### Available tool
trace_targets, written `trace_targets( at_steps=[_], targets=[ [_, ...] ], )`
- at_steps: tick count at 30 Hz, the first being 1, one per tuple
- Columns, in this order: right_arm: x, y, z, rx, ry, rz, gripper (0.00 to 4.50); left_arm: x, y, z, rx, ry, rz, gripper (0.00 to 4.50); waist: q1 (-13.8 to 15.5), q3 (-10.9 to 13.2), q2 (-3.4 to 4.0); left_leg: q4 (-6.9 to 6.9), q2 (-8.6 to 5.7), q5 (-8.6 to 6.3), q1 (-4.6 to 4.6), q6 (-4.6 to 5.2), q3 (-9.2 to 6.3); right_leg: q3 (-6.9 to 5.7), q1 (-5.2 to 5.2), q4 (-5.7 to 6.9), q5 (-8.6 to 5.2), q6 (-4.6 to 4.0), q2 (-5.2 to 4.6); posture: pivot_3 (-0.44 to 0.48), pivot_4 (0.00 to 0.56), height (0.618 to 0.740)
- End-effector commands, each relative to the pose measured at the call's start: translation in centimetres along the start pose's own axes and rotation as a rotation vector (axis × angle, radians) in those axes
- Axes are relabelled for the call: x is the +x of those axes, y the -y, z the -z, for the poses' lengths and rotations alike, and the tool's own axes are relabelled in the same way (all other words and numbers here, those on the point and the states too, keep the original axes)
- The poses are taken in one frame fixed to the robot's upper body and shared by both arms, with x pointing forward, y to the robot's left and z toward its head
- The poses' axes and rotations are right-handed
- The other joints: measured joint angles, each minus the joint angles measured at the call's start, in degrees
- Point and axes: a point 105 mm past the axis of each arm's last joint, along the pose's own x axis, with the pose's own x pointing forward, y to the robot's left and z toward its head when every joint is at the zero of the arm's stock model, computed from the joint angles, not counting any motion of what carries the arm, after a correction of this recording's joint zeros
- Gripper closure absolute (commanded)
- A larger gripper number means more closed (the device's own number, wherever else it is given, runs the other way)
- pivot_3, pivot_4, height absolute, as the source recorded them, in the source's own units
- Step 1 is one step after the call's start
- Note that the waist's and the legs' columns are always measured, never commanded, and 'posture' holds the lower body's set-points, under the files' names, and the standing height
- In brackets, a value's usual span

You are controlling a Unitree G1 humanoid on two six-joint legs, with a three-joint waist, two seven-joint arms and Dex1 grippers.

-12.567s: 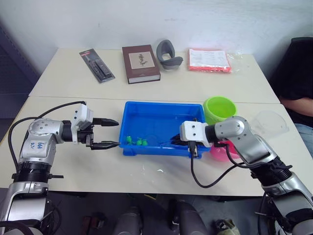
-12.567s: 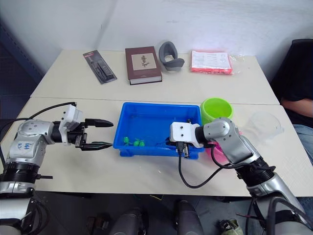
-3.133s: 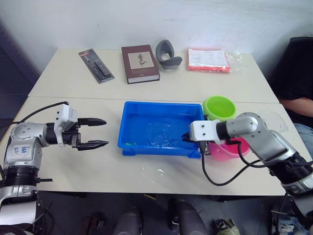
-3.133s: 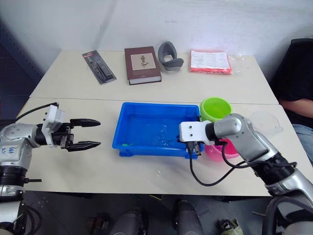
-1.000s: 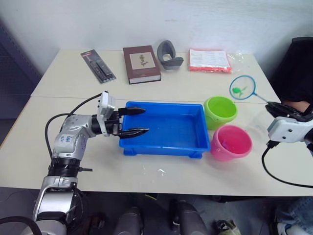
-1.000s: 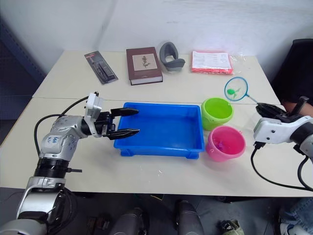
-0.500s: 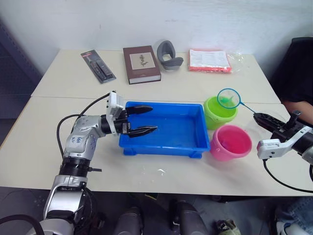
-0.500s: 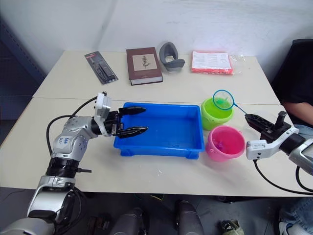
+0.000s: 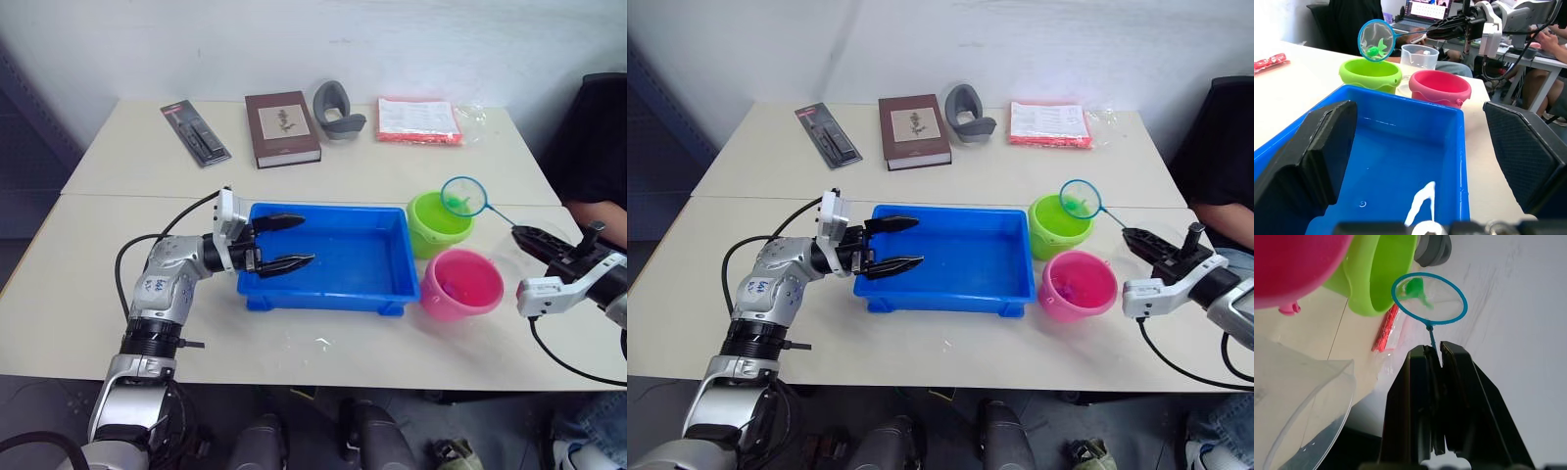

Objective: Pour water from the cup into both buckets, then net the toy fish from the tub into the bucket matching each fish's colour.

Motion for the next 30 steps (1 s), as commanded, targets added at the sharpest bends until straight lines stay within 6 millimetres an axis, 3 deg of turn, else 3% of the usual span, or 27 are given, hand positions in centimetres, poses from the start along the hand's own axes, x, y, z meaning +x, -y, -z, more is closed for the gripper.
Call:
trace_targets(
  at_steps=[1,5,9,13,16,23,26,30],
  targets=[
    [-0.2,1.6,1.8,-0.036,-0.06,0.048,4.5,-0.1,-0.2,-0.3,0.019,0.026,-0.012,0.06,0.0,0.0,0.0,0.0,0.0,0.0,0.0,0.0,0.0,0.0,0.0,0.0,0.0,0.0,0.0,0.0,0.15,0.74],
    [0.7,0.6,-1.2,-0.015,0.081,0.008,4.5,0.1,-0.1,0.0,0.017,0.024,0.003,0.06,-0.01,0.0,0.0,0.0,-0.01,0.0,0.01,0.01,0.01,0.0,0.0,0.0,0.0,0.0,0.0,0.0,0.15,0.74],
    [-0.1,1.5,2.1,0.0,-0.084,0.071,4.5,0.0,-0.3,-0.2,0.026,0.033,-0.016,0.06,0.09,0.0,0.0,0.0,0.01,0.0,-0.01,0.0,-0.01,-0.02,0.0,0.01,0.0,0.0,0.0,0.0,0.15,0.74],
    [-0.1,2.0,1.0,0.053,-0.037,0.107,4.5,-0.3,-0.4,-0.4,0.029,0.024,-0.017,0.06,0.04,0.0,0.01,0.0,0.0,0.01,0.0,0.01,0.0,-0.01,0.01,0.0,0.01,0.01,0.0,0.0,0.15,0.74],
    [0.1,4.1,-0.3,0.273,0.034,0.196,4.5,-1.1,-0.5,-1.3,0.053,0.039,-0.02,0.06,-0.07,0.0,0.0,0.0,0.03,0.01,0.0,0.01,-0.01,-0.02,0.0,0.0,0.01,0.01,0.02,0.0,0.15,0.74],
    [1.0,8.0,-7.9,0.988,0.43,0.091,4.5,-3.2,-1.0,-5.7,0.193,0.008,0.013,0.06,0.04,0.01,0.0,0.0,0.22,0.0,0.07,-0.02,-0.1,-0.08,0.08,0.02,0.02,0.0,0.0,0.0,0.15,0.74],
    [0.7,8.6,-10.5,1.152,0.545,-0.024,4.5,-3.8,-1.3,-6.8,0.211,0.0,-0.002,0.06,0.36,0.0,0.0,0.02,0.17,-0.02,0.05,0.02,-0.13,-0.1,0.09,0.02,0.02,0.0,-0.08,0.0,0.15,0.74],
    [0.3,8.3,-14.4,1.279,0.674,-0.201,4.5,-5.0,-0.3,-6.7,0.187,-0.043,0.036,0.06,0.71,0.0,0.0,0.05,0.13,-0.08,-0.04,0.12,-0.19,-0.17,0.12,-0.09,0.03,0.02,-0.15,0.0,0.15,0.74]
  ],
)
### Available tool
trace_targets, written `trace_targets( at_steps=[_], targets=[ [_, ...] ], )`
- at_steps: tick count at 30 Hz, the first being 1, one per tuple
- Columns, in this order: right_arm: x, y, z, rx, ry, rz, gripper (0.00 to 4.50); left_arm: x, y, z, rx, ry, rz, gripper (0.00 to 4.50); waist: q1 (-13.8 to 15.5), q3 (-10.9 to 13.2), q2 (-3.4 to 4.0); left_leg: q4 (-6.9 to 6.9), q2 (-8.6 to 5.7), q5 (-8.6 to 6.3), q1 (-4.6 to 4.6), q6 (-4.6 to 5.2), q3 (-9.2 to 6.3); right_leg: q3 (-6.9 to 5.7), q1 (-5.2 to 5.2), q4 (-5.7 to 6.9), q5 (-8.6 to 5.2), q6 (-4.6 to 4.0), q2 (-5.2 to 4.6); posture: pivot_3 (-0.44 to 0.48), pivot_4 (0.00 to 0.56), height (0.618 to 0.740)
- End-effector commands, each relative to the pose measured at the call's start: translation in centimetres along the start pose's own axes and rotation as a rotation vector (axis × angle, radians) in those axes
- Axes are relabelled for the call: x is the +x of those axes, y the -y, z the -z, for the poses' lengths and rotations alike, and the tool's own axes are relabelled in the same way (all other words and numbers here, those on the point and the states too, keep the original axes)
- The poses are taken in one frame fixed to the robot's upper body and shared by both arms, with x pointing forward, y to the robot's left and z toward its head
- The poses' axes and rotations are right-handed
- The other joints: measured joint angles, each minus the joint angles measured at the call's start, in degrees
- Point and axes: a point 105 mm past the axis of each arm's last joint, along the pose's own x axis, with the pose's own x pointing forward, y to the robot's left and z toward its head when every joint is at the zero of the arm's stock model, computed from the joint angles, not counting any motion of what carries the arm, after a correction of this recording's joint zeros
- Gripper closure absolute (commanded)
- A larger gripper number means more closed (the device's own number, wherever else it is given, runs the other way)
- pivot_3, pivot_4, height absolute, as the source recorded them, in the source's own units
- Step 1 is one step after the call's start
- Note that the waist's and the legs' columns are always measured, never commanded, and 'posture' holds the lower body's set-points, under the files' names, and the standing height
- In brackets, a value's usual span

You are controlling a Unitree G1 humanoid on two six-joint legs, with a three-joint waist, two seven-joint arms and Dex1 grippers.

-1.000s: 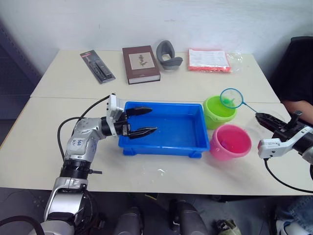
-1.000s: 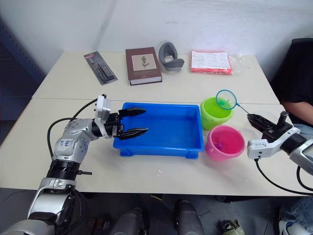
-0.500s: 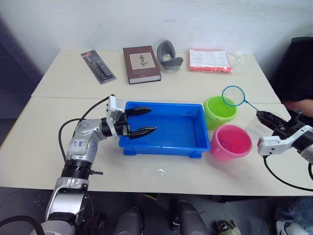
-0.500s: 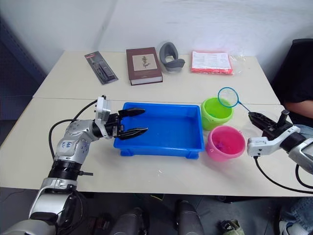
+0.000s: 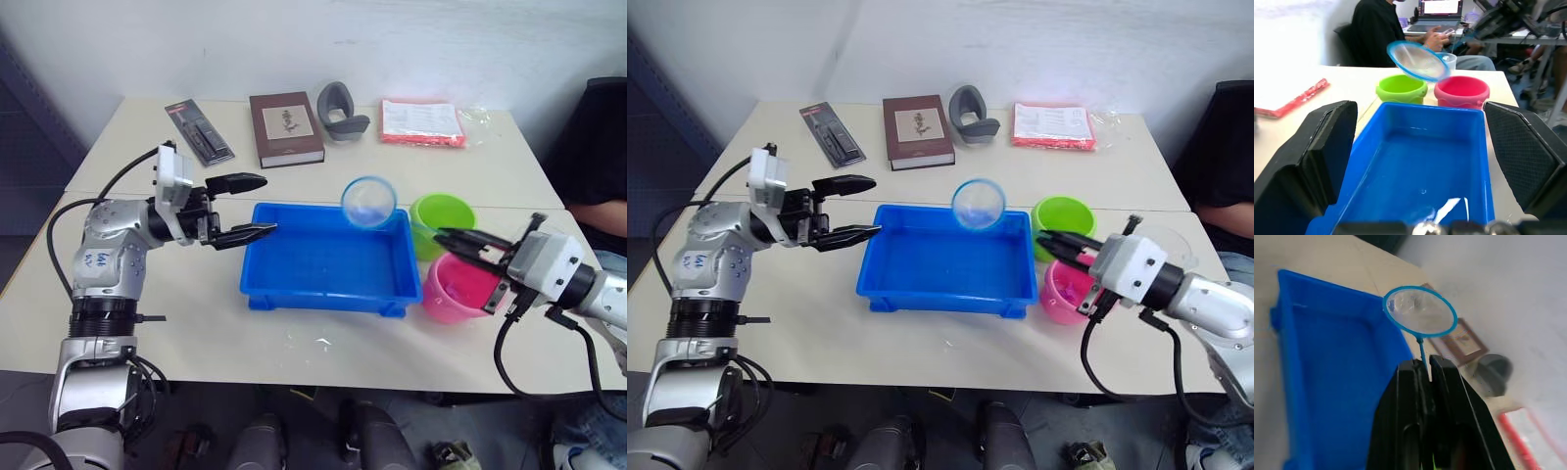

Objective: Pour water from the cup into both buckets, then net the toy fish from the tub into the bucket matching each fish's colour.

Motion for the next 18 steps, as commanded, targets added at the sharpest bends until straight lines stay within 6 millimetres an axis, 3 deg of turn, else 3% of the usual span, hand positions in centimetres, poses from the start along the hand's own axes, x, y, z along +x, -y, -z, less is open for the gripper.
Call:
trace_targets(
  at_steps=[1,4,6,9,11,14,18],
  targets=[
    [0.9,-3.5,-1.4,0.128,0.052,-0.161,4.5,-0.8,1.5,-0.7,0.006,-0.012,0.079,0.06,0.1,0.0,0.0,0.0,0.0,-0.01,0.0,0.01,0.0,0.0,0.0,0.0,0.0,0.0,-0.01,0.0,0.15,0.74],
    [2.0,-8.3,-0.8,0.229,0.041,-0.321,4.5,-2.5,3.2,0.4,-0.006,-0.106,0.17,0.06,0.19,0.0,-0.01,-0.01,0.03,-0.02,-0.05,-0.01,-0.05,-0.06,-0.04,-0.04,-0.01,-0.01,0.04,0.0,0.15,0.74],
    [2.9,-10.4,-0.2,0.256,0.041,-0.355,4.5,-3.9,4.5,1.6,-0.03,-0.172,0.232,0.06,0.09,-0.01,-0.01,-0.01,0.07,-0.04,-0.05,-0.04,-0.06,-0.08,-0.04,-0.05,-0.02,-0.03,0.08,0.0,0.15,0.74],
    [4.3,-12.1,1.8,0.295,0.026,-0.342,4.5,-5.8,6.7,3.3,-0.083,-0.263,0.301,0.06,-0.57,-0.02,-0.03,-0.02,0.03,-0.05,0.02,-0.02,0.0,-0.03,-0.06,-0.02,-0.04,-0.07,0.07,0.0,0.15,0.74],
    [4.5,-13.5,4.1,0.277,-0.037,-0.388,4.5,-7.1,7.9,4.8,-0.084,-0.364,0.34,0.06,-0.62,-0.05,-0.08,-0.02,0.02,-0.06,0.03,-0.02,0.0,0.02,-0.08,0.01,-0.05,-0.09,0.04,0.0,0.15,0.74],
    [4.9,-14.4,7.3,0.24,-0.114,-0.419,4.5,-7.6,8.6,5.3,-0.118,-0.371,0.342,0.06,-0.19,-0.07,-0.12,-0.01,0.02,-0.09,0.02,0.02,-0.01,0.0,-0.08,-0.03,-0.07,-0.12,-0.03,0.0,0.15,0.74],
    [5.9,-14.4,8.3,0.244,-0.083,-0.432,4.5,-7.5,9.2,5.5,-0.128,-0.367,0.339,0.06,-0.29,-0.07,-0.12,0.01,-0.02,-0.11,-0.02,0.06,-0.03,-0.03,-0.09,-0.18,-0.07,-0.13,-0.05,0.0,0.15,0.74]
  ],
)
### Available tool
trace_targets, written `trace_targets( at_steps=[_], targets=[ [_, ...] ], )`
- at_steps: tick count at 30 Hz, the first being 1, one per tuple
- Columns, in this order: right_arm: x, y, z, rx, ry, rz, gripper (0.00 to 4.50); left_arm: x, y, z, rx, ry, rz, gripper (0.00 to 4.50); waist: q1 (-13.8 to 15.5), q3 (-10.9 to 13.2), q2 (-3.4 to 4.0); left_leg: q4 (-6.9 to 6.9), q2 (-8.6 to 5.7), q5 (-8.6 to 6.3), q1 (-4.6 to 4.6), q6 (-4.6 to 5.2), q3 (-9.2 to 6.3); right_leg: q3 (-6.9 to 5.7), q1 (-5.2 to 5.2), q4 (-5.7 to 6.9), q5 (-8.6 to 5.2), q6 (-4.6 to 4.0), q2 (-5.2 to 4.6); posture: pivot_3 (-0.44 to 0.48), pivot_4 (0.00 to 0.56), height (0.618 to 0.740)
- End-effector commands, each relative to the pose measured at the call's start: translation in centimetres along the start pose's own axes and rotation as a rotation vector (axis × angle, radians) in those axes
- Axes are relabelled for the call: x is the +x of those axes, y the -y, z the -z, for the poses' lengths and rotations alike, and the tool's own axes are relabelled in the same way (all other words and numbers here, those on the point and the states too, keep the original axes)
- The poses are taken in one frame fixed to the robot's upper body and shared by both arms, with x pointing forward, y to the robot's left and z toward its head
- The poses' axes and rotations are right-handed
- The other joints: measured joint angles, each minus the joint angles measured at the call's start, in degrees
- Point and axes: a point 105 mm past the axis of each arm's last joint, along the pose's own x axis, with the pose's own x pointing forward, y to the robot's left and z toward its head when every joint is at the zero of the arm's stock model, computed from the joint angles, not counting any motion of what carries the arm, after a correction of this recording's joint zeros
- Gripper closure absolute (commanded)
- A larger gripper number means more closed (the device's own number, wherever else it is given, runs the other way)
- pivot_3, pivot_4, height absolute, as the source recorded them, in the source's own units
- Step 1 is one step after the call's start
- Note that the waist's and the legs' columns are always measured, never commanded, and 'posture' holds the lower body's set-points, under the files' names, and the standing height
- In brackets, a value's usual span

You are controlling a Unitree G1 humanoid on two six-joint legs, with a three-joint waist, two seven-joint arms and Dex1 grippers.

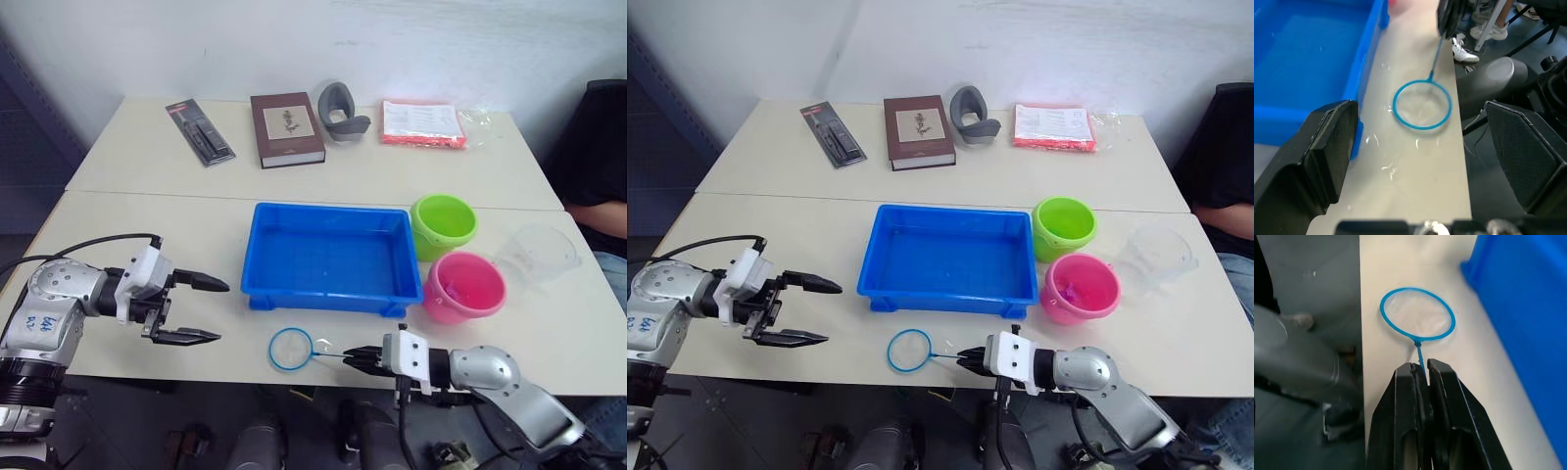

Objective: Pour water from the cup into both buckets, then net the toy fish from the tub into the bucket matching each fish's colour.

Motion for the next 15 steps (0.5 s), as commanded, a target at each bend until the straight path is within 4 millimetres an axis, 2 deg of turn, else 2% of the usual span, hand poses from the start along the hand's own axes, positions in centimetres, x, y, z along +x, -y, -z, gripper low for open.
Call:
trace_targets(
  at_steps=[1,4,5,6,7,9,12,15],
  targets=[
    [0.6,0.6,-0.3,-0.056,0.048,-0.013,4.5,0.0,1.3,-1.0,0.049,0.015,0.1,0.06,-0.24,0.0,0.0,-0.01,0.02,0.0,0.0,-0.01,-0.01,-0.01,0.0,0.02,0.0,0.0,0.01,0.0,0.15,0.74],
    [0.9,1.5,-0.1,-0.089,0.054,-0.004,4.5,0.0,1.1,-1.1,0.043,0.018,0.076,0.06,-0.52,0.0,0.0,-0.01,0.04,0.0,0.02,-0.04,0.02,-0.01,0.0,0.26,0.0,0.0,0.03,0.0,0.15,0.74],
    [0.9,1.2,-0.1,-0.024,0.058,-0.031,4.09,0.0,1.0,-1.1,0.037,0.014,0.07,0.02,-0.54,0.01,0.02,-0.02,0.05,0.0,0.05,-0.04,0.02,0.0,0.0,0.28,0.0,-0.01,0.04,0.0,0.15,0.74],
    [0.9,1.2,-0.3,-0.035,0.073,-0.04,3.66,-0.2,0.9,-1.0,0.03,0.009,0.062,0.0,-0.52,0.01,0.02,-0.02,0.05,-0.01,0.05,-0.05,0.02,-0.01,-0.01,0.31,-0.02,-0.03,0.04,0.0,0.15,0.74],
    [0.9,1.3,-0.5,-0.04,0.09,-0.039,3.48,-0.3,0.8,-0.9,0.024,0.004,0.054,0.0,-0.49,0.01,0.02,-0.03,0.06,-0.01,0.05,-0.05,0.01,-0.02,-0.01,0.32,-0.02,-0.04,0.04,0.0,0.15,0.74],
    [0.5,1.5,-1.1,-0.037,0.116,-0.032,2.59,-1.0,0.3,-0.5,0.01,-0.014,0.018,0.0,-0.47,0.01,0.02,-0.03,0.09,-0.01,0.03,-0.07,0.0,-0.04,-0.01,0.31,-0.03,-0.06,0.06,0.0,0.15,0.74],
    [-1.0,1.9,-3.5,-0.043,0.199,-0.011,1.41,-2.9,-0.8,-0.2,-0.019,-0.052,-0.069,0.0,-0.41,0.02,0.04,-0.02,0.08,-0.01,0.04,-0.06,0.0,-0.04,-0.01,0.33,-0.03,-0.06,0.05,0.0,0.15,0.74],
    [-3.1,0.9,-5.6,-0.06,0.248,-0.021,0.05,-4.4,-1.3,0.4,-0.029,-0.094,-0.151,0.0,-0.36,0.02,0.04,-0.03,0.08,-0.03,0.03,-0.06,-0.01,-0.09,-0.03,0.34,-0.03,-0.06,0.06,0.0,0.15,0.74]
  ],
)
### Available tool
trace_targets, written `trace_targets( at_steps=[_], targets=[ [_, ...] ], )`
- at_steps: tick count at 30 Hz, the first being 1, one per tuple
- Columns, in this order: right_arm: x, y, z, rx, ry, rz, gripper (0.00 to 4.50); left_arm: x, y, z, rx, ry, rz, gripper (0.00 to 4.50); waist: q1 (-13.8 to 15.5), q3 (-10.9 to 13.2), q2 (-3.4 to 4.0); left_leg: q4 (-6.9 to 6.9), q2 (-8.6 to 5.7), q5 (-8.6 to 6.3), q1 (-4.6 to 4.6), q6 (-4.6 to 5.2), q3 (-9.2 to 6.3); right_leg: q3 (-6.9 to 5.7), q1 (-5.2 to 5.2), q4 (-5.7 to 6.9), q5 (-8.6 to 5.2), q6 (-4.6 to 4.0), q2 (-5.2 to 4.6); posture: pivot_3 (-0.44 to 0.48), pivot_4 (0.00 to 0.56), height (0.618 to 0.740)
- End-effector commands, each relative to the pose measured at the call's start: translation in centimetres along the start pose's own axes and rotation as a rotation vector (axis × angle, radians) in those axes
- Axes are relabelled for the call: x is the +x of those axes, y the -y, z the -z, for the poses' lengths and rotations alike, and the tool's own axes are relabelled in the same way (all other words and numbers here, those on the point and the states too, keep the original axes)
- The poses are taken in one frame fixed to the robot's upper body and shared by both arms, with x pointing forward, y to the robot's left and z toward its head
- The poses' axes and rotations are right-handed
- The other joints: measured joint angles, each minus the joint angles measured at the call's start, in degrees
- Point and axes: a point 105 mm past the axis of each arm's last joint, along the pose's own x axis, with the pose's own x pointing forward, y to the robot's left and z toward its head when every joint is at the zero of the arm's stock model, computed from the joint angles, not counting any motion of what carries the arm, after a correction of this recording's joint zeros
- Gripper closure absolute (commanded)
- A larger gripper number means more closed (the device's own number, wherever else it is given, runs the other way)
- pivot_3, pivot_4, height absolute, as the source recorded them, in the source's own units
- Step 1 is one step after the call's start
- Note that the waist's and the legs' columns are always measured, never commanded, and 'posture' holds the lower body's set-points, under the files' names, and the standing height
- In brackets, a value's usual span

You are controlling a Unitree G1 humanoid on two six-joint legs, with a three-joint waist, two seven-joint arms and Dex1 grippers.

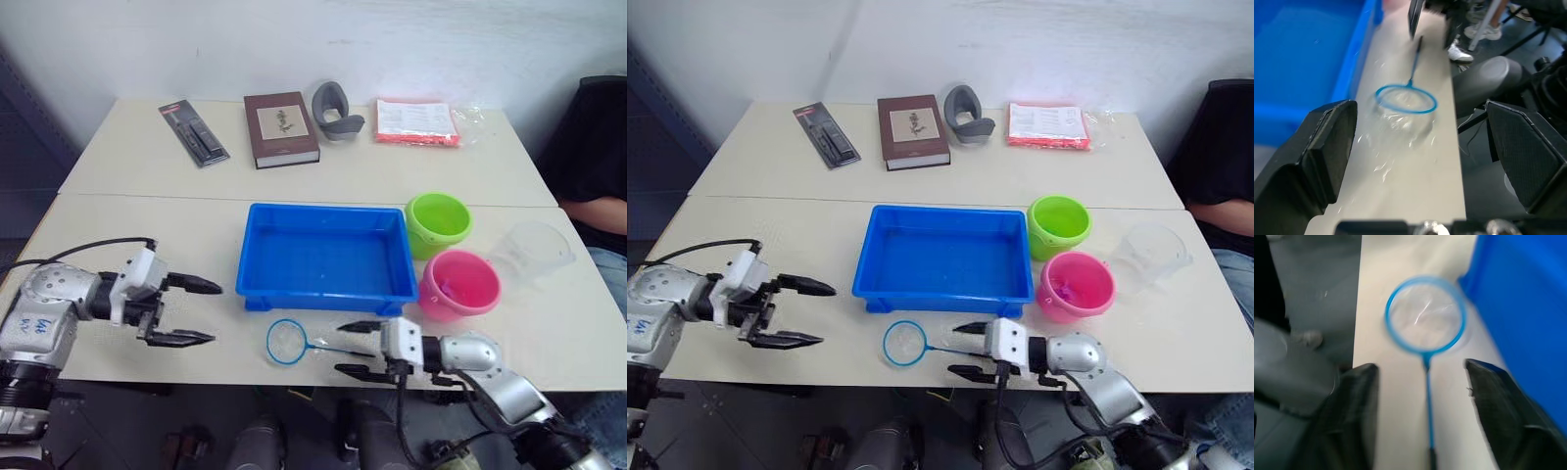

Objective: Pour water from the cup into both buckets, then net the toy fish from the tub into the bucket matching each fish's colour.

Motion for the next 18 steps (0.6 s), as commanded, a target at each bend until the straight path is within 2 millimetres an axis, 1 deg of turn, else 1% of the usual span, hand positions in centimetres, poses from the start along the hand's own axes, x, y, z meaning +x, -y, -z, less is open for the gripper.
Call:
trace_targets(
  at_steps=[1,3,5,7,8,9,10,11,12,14,15,18],
  targets=[
    [-2.4,-1.1,-4.3,-0.047,0.099,0.007,0.05,-2.4,-0.6,0.2,0.028,-0.05,-0.085,0.0,0.07,0.0,0.0,-0.01,0.0,-0.01,0.0,-0.01,-0.01,0.0,0.0,-0.02,0.0,0.0,-0.02,0.0,0.15,0.74],
    [-4.2,-2.0,-5.6,-0.067,0.084,0.044,0.05,-3.4,-0.6,1.1,0.023,-0.092,-0.145,0.0,0.26,0.0,0.0,-0.1,0.02,-0.04,0.01,-0.01,-0.02,0.0,0.01,-0.1,0.0,0.0,-0.03,0.0,0.15,0.74],
    [-6.6,-3.2,-6.1,-0.096,0.037,0.098,0.05,-4.7,-0.3,2.2,0.019,-0.135,-0.209,0.0,0.36,0.0,-0.01,-0.1,0.02,-0.07,-0.02,0.01,-0.01,-0.01,0.02,-0.18,0.0,0.0,-0.05,0.0,0.15,0.74],
    [-8.7,-4.9,-7.0,-0.127,0.035,0.101,0.05,-5.8,0.1,3.3,0.033,-0.186,-0.27,0.0,0.53,-0.03,-0.05,-0.1,0.02,-0.12,-0.01,0.01,0.01,0.0,0.05,-0.24,0.0,0.01,-0.05,0.0,0.15,0.74],
    [-9.9,-5.6,-6.9,-0.105,0.007,0.125,0.05,-6.2,0.4,3.7,0.04,-0.199,-0.295,0.0,0.65,-0.04,-0.07,-0.11,0.04,-0.16,-0.03,0.06,0.01,-0.01,0.06,-0.37,0.01,0.03,-0.04,0.0,0.15,0.74],
    [-11.8,-6.0,-6.6,-0.075,-0.034,0.19,0.05,-6.7,0.4,4.2,0.034,-0.214,-0.347,0.0,0.68,-0.05,-0.09,-0.15,0.07,-0.33,0.04,0.31,0.01,0.0,0.14,-0.44,0.02,0.04,-0.02,0.0,0.15,0.74],
    [-13.1,-6.4,-6.4,-0.053,-0.067,0.237,0.05,-7.1,0.5,4.6,0.029,-0.224,-0.383,0.0,0.78,-0.06,-0.11,-0.16,0.08,-0.41,0.09,0.32,0.04,0.02,0.15,-0.6,0.02,0.04,-0.02,0.0,0.15,0.74],
    [-14.1,-7.1,-6.1,-0.042,-0.114,0.233,0.05,-7.3,0.6,4.8,0.028,-0.227,-0.407,0.0,0.81,-0.06,-0.11,-0.18,0.11,-0.48,0.21,0.3,0.04,0.03,0.27,-0.64,0.02,0.04,-0.02,0.0,0.15,0.74],
    [-15.2,-7.2,-5.8,-0.042,-0.146,0.27,0.05,-7.3,1.0,5.3,0.022,-0.231,-0.413,0.0,0.84,-0.03,-0.05,-0.21,0.15,-0.54,0.47,0.28,0.05,0.06,0.53,-0.69,0.02,0.03,-0.03,0.0,0.15,0.74],
    [-16.6,-7.3,-5.3,-0.023,-0.193,0.315,0.05,-7.0,1.9,6.0,0.02,-0.237,-0.414,0.0,0.58,-0.1,-0.17,-0.4,0.24,-0.7,1.0,0.26,0.05,0.08,1.11,-0.95,0.0,0.0,-0.03,0.0,0.15,0.74],
    [-17.0,-7.2,-5.2,-0.016,-0.205,0.342,0.05,-6.7,2.1,6.1,0.022,-0.229,-0.414,0.0,0.52,-0.1,-0.16,-0.51,0.26,-0.83,1.18,0.02,0.06,0.15,1.2,-0.99,-0.01,-0.03,-0.06,0.0,0.15,0.74],
    [-17.4,-7.1,-4.9,-0.024,-0.215,0.348,0.05,-6.2,2.6,6.0,0.029,-0.216,-0.401,0.0,0.49,-0.06,-0.1,-0.96,0.27,-0.86,1.81,-0.18,0.08,0.21,1.61,-1.18,-0.16,-0.3,-0.1,0.0,0.15,0.74]
  ],
)
